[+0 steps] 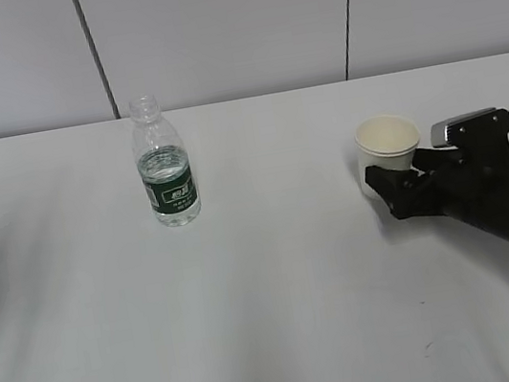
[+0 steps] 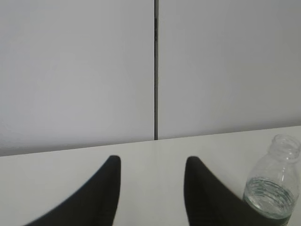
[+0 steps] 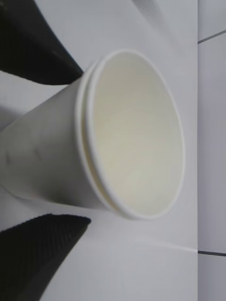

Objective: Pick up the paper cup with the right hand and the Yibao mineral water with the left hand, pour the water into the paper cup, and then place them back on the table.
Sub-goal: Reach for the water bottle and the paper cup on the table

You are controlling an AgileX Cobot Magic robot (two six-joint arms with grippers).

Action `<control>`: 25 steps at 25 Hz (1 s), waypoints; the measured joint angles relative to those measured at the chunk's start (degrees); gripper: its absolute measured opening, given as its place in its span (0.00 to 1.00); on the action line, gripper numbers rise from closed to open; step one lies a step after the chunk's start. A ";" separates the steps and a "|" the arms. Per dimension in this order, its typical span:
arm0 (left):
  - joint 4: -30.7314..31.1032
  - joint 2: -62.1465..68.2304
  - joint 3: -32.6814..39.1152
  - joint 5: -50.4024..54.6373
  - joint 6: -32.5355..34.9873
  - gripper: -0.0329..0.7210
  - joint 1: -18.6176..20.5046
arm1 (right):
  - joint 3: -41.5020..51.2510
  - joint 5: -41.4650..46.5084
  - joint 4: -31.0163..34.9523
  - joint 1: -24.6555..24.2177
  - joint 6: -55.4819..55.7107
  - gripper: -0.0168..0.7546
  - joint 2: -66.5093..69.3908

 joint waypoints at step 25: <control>0.55 0.00 0.00 0.20 0.00 0.40 0.00 | -7.21 0.00 0.73 2.51 0.50 0.85 4.47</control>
